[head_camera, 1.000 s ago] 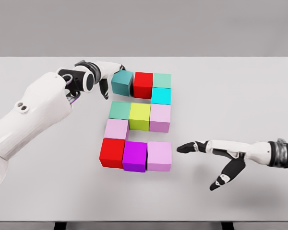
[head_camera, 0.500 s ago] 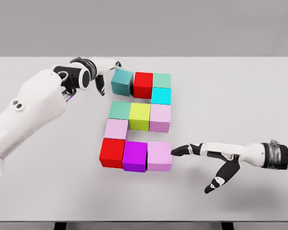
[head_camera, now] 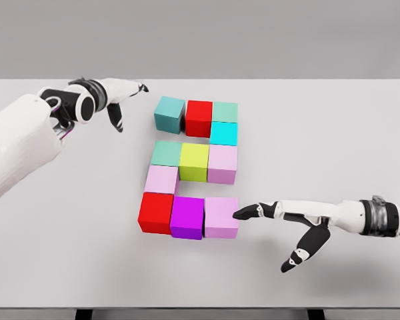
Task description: Assemble the squares on the desktop into the number 2
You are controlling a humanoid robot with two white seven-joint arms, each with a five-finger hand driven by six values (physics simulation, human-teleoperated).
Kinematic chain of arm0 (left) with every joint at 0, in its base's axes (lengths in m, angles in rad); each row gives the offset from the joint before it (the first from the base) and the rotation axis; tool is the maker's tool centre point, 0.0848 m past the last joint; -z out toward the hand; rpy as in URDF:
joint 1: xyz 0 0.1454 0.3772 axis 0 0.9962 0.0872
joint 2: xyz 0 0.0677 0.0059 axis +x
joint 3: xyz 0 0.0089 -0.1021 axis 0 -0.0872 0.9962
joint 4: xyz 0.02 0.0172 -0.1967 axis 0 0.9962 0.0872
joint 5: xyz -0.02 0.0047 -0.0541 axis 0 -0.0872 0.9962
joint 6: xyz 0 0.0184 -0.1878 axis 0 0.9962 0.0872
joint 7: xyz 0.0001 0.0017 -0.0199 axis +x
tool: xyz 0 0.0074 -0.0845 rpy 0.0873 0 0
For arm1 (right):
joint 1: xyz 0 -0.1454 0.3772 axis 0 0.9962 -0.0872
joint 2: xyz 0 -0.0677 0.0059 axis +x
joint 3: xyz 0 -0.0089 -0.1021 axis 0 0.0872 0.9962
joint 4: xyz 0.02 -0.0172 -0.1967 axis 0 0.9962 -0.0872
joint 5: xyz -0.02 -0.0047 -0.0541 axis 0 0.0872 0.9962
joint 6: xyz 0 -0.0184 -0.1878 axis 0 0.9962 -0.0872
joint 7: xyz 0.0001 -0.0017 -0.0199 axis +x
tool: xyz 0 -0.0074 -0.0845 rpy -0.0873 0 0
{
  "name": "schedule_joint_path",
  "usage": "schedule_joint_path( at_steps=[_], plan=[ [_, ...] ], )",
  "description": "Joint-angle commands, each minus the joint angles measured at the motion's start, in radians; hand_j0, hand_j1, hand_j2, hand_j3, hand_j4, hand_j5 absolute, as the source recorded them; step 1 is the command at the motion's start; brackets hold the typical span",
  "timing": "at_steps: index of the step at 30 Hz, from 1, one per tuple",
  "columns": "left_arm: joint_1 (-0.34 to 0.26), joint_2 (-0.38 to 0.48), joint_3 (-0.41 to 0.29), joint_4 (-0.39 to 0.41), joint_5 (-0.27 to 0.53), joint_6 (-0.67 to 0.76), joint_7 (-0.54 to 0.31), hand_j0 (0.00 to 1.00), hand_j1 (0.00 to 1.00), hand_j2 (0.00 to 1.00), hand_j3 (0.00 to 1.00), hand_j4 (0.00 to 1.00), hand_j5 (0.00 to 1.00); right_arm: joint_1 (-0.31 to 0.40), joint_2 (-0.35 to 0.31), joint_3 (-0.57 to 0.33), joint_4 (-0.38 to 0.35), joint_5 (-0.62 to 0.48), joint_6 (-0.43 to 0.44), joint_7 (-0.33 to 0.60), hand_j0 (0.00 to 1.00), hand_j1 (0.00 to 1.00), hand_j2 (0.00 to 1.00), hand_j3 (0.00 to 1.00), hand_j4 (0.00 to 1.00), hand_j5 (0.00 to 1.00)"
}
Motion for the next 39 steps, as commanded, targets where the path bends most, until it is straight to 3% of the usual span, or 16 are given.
schedule_joint_path(
  at_steps=[1,9,12,17,23,39],
  plan=[
    [0.000,0.009,-0.023,-0.002,0.001,-0.029,0.000,1.00,1.00,1.00,1.00,1.00,1.00,0.000,0.000,-0.001,-0.012,-0.007,0.001,0.000,1.00,1.00,1.00,1.00,1.00,1.00],
    [-0.003,0.007,-0.060,0.023,-0.002,-0.064,0.000,1.00,1.00,1.00,1.00,1.00,1.00,0.000,-0.012,-0.013,0.005,-0.015,0.001,0.000,1.00,1.00,1.00,1.00,1.00,1.00],
    [-0.003,0.003,-0.064,0.038,-0.004,-0.064,0.000,1.00,1.00,1.00,1.00,1.00,1.00,0.000,-0.003,-0.013,0.081,-0.020,0.001,0.000,1.00,1.00,1.00,1.00,1.00,1.00],
    [-0.006,-0.003,-0.075,0.075,-0.007,-0.065,0.000,1.00,1.00,1.00,1.00,1.00,1.00,0.002,0.006,-0.001,0.124,-0.018,0.001,0.000,1.00,1.00,1.00,1.00,1.00,1.00],
    [-0.011,-0.036,-0.077,0.115,-0.021,-0.072,0.000,1.00,1.00,1.00,1.00,1.00,1.00,0.002,0.028,0.020,0.112,-0.015,0.001,0.000,1.00,1.00,1.00,1.00,1.00,1.00],
    [-0.003,-0.036,-0.078,0.100,-0.018,-0.125,0.000,1.00,1.00,1.00,1.00,1.00,1.00,-0.002,0.045,0.031,0.088,-0.015,0.001,0.000,1.00,1.00,1.00,1.00,1.00,1.00]
  ],
)
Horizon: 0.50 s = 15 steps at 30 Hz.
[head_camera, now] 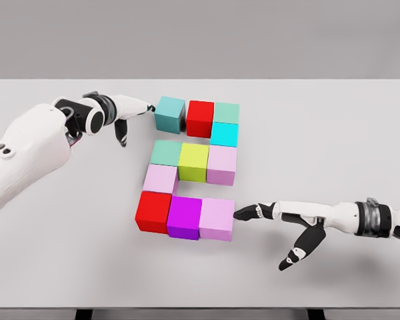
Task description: Assemble the squares on the desktop into the number 2
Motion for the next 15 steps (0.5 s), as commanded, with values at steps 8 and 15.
schedule_joint_path(
  at_steps=[8,15],
  plan=[
    [0.000,0.005,0.001,-0.003,-0.003,-0.041,0.000,1.00,1.00,1.00,1.00,1.00,1.00,0.002,-0.040,-0.077,0.068,-0.013,0.001,0.000,1.00,1.00,1.00,1.00,1.00,1.00],
    [0.002,0.004,0.001,-0.004,-0.003,-0.044,0.000,1.00,1.00,1.00,1.00,1.00,1.00,0.002,-0.043,-0.144,0.069,0.007,0.001,0.000,1.00,1.00,1.00,1.00,1.00,1.00]
  ],
)
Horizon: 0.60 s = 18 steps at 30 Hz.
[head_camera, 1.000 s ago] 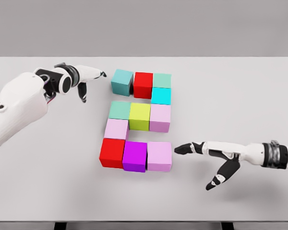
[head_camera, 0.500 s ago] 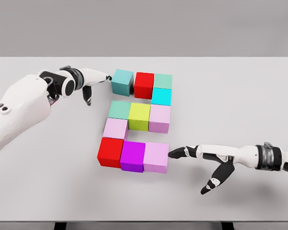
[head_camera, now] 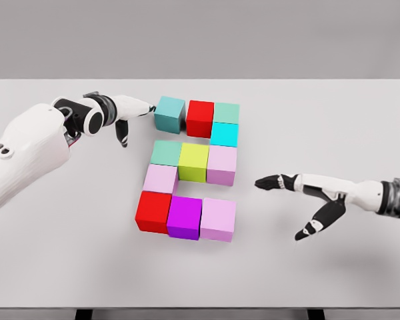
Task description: Assemble the squares on the desktop into the number 2
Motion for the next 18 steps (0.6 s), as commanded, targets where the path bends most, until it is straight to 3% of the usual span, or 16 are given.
schedule_joint_path(
  at_steps=[1,4,7,9,11,13,14,15,18],
  plan=[
    [0.000,-0.001,0.002,0.000,-0.002,-0.003,0.000,1.00,1.00,1.00,1.00,1.00,1.00,0.000,-0.001,-0.044,0.002,0.011,0.001,0.000,1.00,1.00,1.00,1.00,1.00,1.00],
    [0.002,0.001,0.001,-0.020,-0.002,-0.004,0.000,1.00,1.00,1.00,1.00,1.00,1.00,0.005,-0.001,-0.283,0.016,0.157,0.001,0.000,1.00,1.00,1.00,1.00,1.00,1.00],
    [0.003,0.001,0.002,-0.022,-0.002,-0.004,0.000,1.00,1.00,1.00,1.00,1.00,1.00,0.009,0.007,-0.454,0.027,0.191,0.001,0.000,1.00,1.00,1.00,1.00,1.00,1.00],
    [0.003,0.001,0.002,-0.030,-0.002,-0.004,0.000,1.00,1.00,1.00,1.00,1.00,1.00,0.026,0.016,-0.566,0.067,0.310,0.001,0.000,1.00,1.00,1.00,1.00,1.00,1.00],
    [0.003,0.002,0.002,-0.039,-0.002,-0.004,0.000,1.00,1.00,1.00,1.00,1.00,1.00,0.028,0.060,-0.644,0.082,0.387,0.001,0.000,1.00,1.00,1.00,1.00,1.00,1.00],
    [0.003,0.002,0.002,-0.039,-0.002,-0.004,0.000,1.00,1.00,1.00,1.00,1.00,1.00,0.095,0.139,-0.764,0.101,0.393,0.001,0.000,1.00,1.00,1.00,1.00,1.00,1.00],
    [0.005,0.002,0.002,-0.042,-0.002,-0.004,0.000,1.00,1.00,1.00,1.00,1.00,1.00,0.138,0.250,-0.860,0.097,0.407,0.001,0.000,1.00,1.00,1.00,1.00,1.00,1.00],
    [0.005,0.002,0.002,-0.042,-0.002,-0.004,0.000,1.00,1.00,1.00,1.00,1.00,1.00,0.169,0.312,-0.934,0.085,0.435,0.001,0.000,1.00,1.00,1.00,1.00,1.00,1.00],
    [0.005,0.002,0.002,-0.042,-0.002,-0.004,0.000,1.00,1.00,1.00,1.00,1.00,1.00,0.181,0.317,-0.988,0.087,0.544,0.001,0.000,1.00,1.00,1.00,1.00,1.00,1.00]
  ],
)
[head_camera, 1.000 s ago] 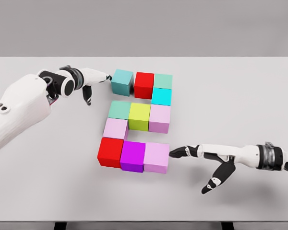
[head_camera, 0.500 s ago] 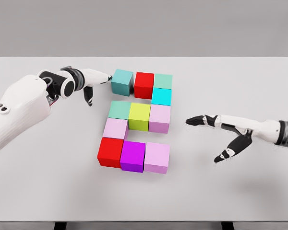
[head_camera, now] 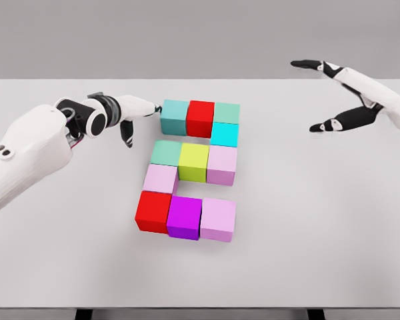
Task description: Assemble the squares on the desktop into the number 2
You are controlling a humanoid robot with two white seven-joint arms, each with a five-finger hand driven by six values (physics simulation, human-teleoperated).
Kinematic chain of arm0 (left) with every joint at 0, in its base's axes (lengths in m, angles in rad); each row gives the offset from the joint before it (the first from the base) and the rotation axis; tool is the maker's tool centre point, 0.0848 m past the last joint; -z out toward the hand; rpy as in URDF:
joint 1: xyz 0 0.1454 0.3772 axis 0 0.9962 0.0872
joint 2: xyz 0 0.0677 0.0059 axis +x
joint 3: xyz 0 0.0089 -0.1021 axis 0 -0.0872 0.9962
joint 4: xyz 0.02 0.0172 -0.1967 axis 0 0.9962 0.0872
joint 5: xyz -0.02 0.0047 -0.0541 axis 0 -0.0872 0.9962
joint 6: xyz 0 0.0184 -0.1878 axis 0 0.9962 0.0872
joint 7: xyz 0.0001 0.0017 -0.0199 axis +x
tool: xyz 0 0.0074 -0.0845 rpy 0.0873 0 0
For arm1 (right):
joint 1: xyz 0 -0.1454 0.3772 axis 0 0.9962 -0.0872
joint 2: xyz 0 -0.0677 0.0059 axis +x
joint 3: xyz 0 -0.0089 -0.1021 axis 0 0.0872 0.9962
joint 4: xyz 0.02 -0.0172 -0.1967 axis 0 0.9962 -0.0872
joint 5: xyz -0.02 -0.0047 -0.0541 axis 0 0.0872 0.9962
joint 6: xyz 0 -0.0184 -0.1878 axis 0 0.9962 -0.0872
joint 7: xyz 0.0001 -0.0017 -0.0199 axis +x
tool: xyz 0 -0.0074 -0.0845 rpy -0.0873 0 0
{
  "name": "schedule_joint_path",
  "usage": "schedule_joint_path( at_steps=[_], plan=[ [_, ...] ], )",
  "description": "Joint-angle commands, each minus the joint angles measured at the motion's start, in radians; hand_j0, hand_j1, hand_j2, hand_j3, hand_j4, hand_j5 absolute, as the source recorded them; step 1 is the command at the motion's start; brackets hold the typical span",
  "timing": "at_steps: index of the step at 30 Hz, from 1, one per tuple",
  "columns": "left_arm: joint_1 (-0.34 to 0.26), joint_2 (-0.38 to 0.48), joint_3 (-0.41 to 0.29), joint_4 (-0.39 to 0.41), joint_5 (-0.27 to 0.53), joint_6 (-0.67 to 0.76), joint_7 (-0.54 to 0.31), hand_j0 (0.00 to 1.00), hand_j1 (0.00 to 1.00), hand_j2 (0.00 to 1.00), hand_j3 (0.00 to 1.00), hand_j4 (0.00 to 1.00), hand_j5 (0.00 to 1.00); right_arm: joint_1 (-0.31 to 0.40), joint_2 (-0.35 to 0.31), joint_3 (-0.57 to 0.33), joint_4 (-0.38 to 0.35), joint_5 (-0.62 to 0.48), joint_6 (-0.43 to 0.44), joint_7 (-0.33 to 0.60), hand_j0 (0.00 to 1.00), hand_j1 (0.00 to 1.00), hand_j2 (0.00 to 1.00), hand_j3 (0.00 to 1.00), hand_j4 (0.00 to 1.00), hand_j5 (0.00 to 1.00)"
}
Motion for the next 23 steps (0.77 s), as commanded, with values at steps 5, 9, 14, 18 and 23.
schedule_joint_path(
  at_steps=[5,9,14,18,23],
  plan=[
    [-0.006,0.031,0.013,-0.001,0.004,0.000,0.000,1.00,1.00,1.00,1.00,1.00,1.00,0.028,0.040,-0.096,-0.005,0.135,0.002,0.000,1.00,1.00,1.00,1.00,1.00,1.00],
    [-0.002,0.150,0.141,-0.081,0.042,-0.161,0.000,1.00,1.00,1.00,1.00,1.00,1.00,0.084,0.005,-0.104,-0.140,0.163,0.002,0.000,1.00,1.00,1.00,1.00,1.00,1.00],
    [0.143,0.459,0.345,-0.167,0.688,-0.822,0.000,1.00,1.00,1.00,1.00,1.00,1.00,0.304,0.037,-0.280,-0.282,0.165,0.002,0.000,1.00,1.00,1.00,1.00,1.00,1.00],
    [0.271,0.598,0.350,-0.171,0.864,-0.822,0.000,1.00,1.00,1.00,1.00,1.00,1.00,0.390,-0.072,-0.288,-0.395,0.151,0.002,0.000,1.00,1.00,1.00,1.00,1.00,1.00],
    [0.314,0.604,0.350,-0.173,0.864,-0.822,0.000,1.00,1.00,1.00,1.00,1.00,1.00,0.385,-0.047,-0.290,-0.377,0.151,0.002,0.000,1.00,1.00,1.00,1.00,1.00,1.00]
  ],
)
